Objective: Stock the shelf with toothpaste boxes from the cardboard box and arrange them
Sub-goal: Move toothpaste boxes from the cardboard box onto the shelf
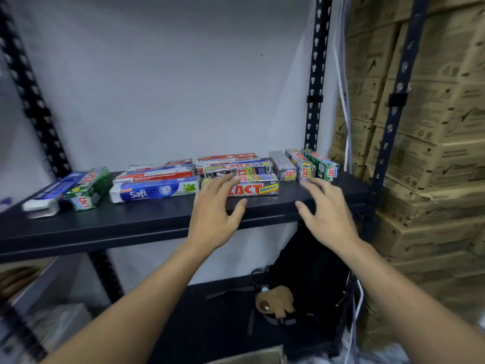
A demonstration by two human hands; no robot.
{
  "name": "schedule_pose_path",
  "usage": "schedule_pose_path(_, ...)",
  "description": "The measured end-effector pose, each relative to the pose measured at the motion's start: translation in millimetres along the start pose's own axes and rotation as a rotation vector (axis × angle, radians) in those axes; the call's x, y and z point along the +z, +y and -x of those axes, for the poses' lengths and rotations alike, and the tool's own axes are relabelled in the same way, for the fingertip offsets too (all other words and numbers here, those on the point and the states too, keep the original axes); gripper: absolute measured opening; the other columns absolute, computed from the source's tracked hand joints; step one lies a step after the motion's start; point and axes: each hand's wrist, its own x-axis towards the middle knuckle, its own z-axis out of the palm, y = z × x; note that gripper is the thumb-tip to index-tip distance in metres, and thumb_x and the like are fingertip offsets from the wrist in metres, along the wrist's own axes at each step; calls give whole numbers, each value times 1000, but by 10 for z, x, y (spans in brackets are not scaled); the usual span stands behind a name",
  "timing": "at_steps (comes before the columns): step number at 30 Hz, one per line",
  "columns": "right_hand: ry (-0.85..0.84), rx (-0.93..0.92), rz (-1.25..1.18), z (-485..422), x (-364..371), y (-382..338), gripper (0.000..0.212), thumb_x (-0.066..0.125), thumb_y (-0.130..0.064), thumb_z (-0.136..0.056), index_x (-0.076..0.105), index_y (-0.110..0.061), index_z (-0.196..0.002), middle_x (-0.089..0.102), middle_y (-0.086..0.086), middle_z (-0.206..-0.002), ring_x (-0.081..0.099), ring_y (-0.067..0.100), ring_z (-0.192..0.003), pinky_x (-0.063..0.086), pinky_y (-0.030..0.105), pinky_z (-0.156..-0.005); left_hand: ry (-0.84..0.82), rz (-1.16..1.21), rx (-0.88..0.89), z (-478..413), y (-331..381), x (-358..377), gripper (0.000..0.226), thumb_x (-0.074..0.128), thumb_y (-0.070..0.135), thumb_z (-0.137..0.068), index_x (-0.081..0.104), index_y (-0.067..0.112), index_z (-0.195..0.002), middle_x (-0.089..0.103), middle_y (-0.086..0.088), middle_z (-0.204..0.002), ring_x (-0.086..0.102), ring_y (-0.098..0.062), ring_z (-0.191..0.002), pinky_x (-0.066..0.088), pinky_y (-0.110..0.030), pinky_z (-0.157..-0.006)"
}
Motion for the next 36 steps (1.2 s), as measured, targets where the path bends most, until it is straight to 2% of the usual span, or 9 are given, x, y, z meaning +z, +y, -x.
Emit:
schedule_pose_path(4, -101, -123, 13, 261, 54, -406, 46, 65, -33, -91, 58, -18, -134, 50, 6, -139, 41, 29, -129, 37, 41, -108, -42, -84, 51, 322, 19, -210, 45, 61, 38, -91, 56, 23, -133, 52, 7, -140, 43, -16, -130, 38, -39, -105)
schedule_pose_path(7, -196, -167, 29, 480, 176, -672, 46, 61, -35, -92, 56, -20, -135, 48, 3, -139, 41, 27, -127, 41, 44, -105, -120, -119, 12, 632, -48, -323, 46, 62, 36, -89, 56, 22, -133, 53, 6, -137, 47, -18, -123, 41, -41, -102)
schedule_pose_path(13, -509, -106, -19, 1130, 707, -981, 48, 54, -39, -96, 49, -23, -141, 47, 0, -138, 38, 24, -128, 39, 38, -104, -423, -162, -219, 1526, -394, -282, 48, 59, 37, -90, 51, 23, -136, 48, 6, -142, 47, -20, -127, 39, -37, -103)
schedule_pose_path(16, -687, -40, -38, 1581, 1047, -1058, 49, 56, -40, -95, 50, -24, -140, 48, 2, -139, 41, 28, -128, 40, 41, -105, -563, -210, -343, 2056, -537, -202, 50, 61, 38, -89, 51, 24, -136, 48, 4, -142, 49, -22, -126, 42, -39, -104)
schedule_pose_path(22, -1005, -30, 45, 2609, 1598, -1061, 52, 60, -36, -91, 50, -23, -140, 48, 8, -137, 42, 33, -125, 42, 41, -103, -835, -219, -531, 3097, -698, 61, 52, 61, 37, -89, 48, 26, -139, 46, 1, -143, 49, -26, -125, 43, -43, -100)
schedule_pose_path(26, -1155, 90, 15, 3150, 1893, -944, 51, 64, -39, -89, 55, -23, -137, 54, 13, -136, 50, 33, -127, 44, 36, -103, -891, -219, -624, 3589, -785, 244, 54, 58, 41, -91, 45, 23, -141, 53, -3, -138, 58, -29, -114, 49, -38, -92)
schedule_pose_path(29, -1258, 127, 35, 3442, 2097, -806, 47, 65, -35, -87, 59, -24, -133, 62, 12, -130, 57, 32, -119, 47, 32, -97, -886, -215, -702, 3975, -836, 408, 56, 54, 44, -93, 41, 23, -143, 51, -4, -141, 49, -29, -125, 45, -40, -98)
schedule_pose_path(33, -1351, 164, 46, 3785, 2430, -618, 52, 64, -39, -86, 57, -25, -135, 59, 9, -135, 55, 29, -123, 45, 34, -103, -992, -193, -857, 4473, -945, 653, 61, 55, 44, -94, 35, 21, -146, 43, -6, -147, 43, -31, -130, 41, -42, -103)
schedule_pose_path(36, -1421, 153, 97, 4042, 2668, -467, 55, 61, -41, -86, 51, -29, -138, 56, 10, -132, 53, 31, -119, 45, 38, -102, -1053, -183, -984, 4796, -1033, 848, 64, 57, 43, -92, 32, 19, -146, 35, -6, -151, 37, -33, -134, 37, -45, -105)
